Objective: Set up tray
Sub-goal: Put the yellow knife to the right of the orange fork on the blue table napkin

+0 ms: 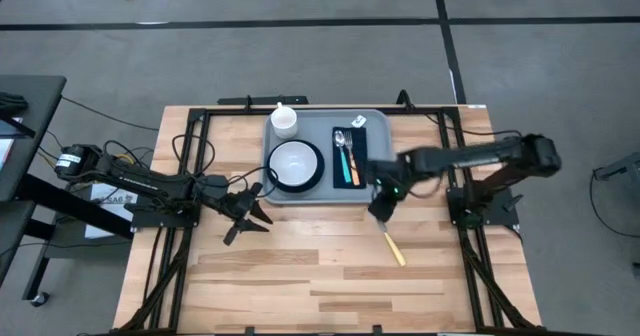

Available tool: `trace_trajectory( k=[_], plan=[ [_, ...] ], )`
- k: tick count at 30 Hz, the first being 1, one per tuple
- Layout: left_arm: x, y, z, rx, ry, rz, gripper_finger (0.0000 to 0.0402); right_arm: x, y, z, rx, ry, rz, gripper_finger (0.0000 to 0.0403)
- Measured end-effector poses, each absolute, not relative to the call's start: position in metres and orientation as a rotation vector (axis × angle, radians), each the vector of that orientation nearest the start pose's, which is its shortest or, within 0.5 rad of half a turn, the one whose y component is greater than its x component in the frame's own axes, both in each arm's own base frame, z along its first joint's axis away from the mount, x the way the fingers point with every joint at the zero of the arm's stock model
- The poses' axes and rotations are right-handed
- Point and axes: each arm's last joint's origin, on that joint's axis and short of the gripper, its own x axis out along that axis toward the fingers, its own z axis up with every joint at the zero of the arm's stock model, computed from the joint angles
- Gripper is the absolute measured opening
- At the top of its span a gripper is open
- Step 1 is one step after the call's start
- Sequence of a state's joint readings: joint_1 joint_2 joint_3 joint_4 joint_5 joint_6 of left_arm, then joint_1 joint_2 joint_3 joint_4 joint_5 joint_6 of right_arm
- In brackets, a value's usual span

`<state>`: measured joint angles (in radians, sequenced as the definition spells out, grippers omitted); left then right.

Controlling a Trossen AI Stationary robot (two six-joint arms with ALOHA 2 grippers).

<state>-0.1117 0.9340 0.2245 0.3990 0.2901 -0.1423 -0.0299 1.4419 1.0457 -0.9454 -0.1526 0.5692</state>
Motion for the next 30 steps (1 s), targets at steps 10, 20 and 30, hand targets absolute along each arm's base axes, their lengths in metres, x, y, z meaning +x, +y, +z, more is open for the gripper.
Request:
trace_trajectory(
  k=[10,20,30],
  plan=[
    [0.177,-0.028,0.173,-0.019,0.3,-0.399,0.0103,0.232,0.033,0.174,0.749,1.265,-0.378,0.0059],
    [0.178,-0.027,0.174,0.071,0.282,-0.351,0.0103,0.233,0.049,0.158,0.813,1.364,-0.439,0.0069],
    [0.179,-0.025,0.174,0.127,0.273,-0.297,0.0103,0.236,0.064,0.153,0.835,1.374,-0.405,0.0159]
  ],
)
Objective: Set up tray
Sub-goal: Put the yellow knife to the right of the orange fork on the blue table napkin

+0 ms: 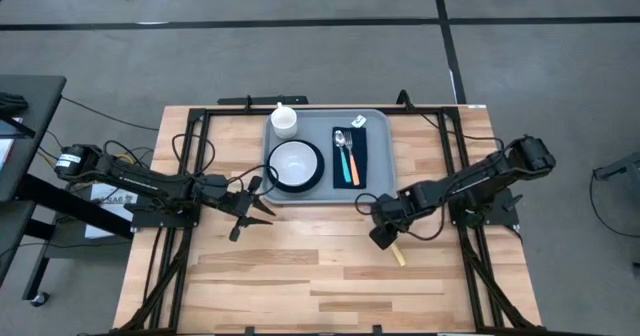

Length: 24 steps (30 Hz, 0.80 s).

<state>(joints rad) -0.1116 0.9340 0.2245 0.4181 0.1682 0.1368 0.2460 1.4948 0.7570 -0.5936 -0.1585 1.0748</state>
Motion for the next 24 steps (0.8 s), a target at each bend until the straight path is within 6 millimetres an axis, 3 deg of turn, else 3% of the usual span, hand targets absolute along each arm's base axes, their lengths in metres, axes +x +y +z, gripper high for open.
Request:
trace_trajectory(
  k=[10,14,24],
  plan=[
    [0.179,-0.025,0.174,0.14,0.272,-0.298,0.0103,0.241,0.069,0.133,0.812,1.446,-0.432,0.0239],
    [0.179,-0.025,0.174,0.14,0.273,-0.297,0.0103,0.243,0.069,0.125,0.807,1.497,-0.442,0.0242],
    [0.179,-0.024,0.174,0.142,0.276,-0.284,0.0103,0.243,0.072,0.128,0.803,1.479,-0.447,0.0213]
  ],
)
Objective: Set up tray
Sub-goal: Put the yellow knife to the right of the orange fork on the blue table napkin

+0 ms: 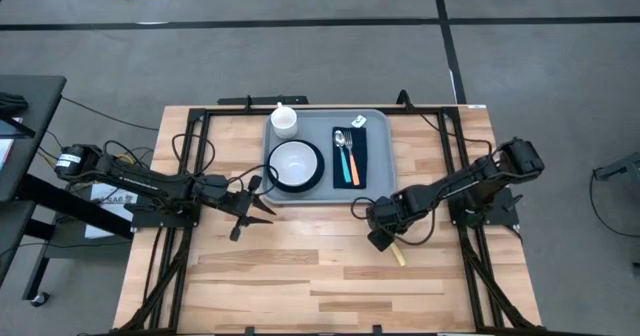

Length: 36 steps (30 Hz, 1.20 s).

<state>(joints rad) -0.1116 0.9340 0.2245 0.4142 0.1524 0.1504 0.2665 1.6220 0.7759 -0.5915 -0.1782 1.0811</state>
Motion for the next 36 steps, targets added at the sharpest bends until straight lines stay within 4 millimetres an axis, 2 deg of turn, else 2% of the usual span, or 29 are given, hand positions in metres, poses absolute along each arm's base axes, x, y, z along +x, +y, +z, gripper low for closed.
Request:
trace_trajectory(
  k=[13,26,36],
  plan=[
    [0.178,-0.024,0.173,0.143,0.283,-0.282,0.0103,0.237,0.089,0.125,0.816,1.442,-0.588,0.0125],
    [0.178,-0.024,0.172,0.143,0.289,-0.282,0.0103,0.238,0.09,0.127,0.844,1.438,-0.596,0.0013],
    [0.178,-0.024,0.172,0.143,0.289,-0.282,0.0103,0.255,0.098,0.141,0.866,1.403,-0.553,0.0019]
  ],
)
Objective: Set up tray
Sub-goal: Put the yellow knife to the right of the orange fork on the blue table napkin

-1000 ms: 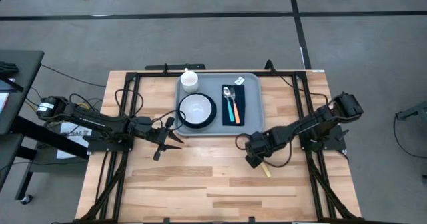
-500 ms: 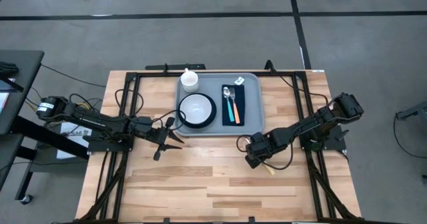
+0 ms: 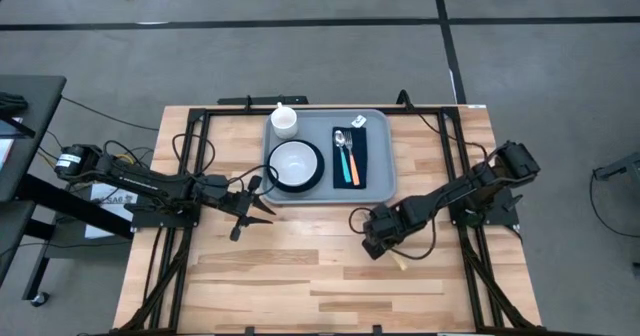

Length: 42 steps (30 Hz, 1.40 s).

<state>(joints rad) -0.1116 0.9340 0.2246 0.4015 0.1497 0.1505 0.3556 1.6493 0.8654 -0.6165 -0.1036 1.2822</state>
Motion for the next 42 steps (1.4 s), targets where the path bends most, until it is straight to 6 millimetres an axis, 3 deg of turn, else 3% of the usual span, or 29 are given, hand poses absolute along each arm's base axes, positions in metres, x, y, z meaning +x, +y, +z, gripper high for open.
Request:
trace_trajectory(
  k=[13,22,32,42],
  plan=[
    [0.178,-0.024,0.172,0.142,0.291,-0.282,0.0103,0.27,0.106,0.166,0.875,1.326,-0.543,0.0016],
    [0.178,-0.024,0.172,0.143,0.29,-0.282,0.0103,0.281,0.084,0.184,0.863,1.339,-0.598,0.0016],
    [0.178,-0.024,0.173,0.143,0.288,-0.282,0.0103,0.295,0.016,0.193,0.874,1.297,-0.648,0.0015],
    [0.178,-0.024,0.173,0.143,0.288,-0.274,0.0103,0.293,-0.059,0.194,1.002,1.196,-0.768,0.0015]
  ],
)
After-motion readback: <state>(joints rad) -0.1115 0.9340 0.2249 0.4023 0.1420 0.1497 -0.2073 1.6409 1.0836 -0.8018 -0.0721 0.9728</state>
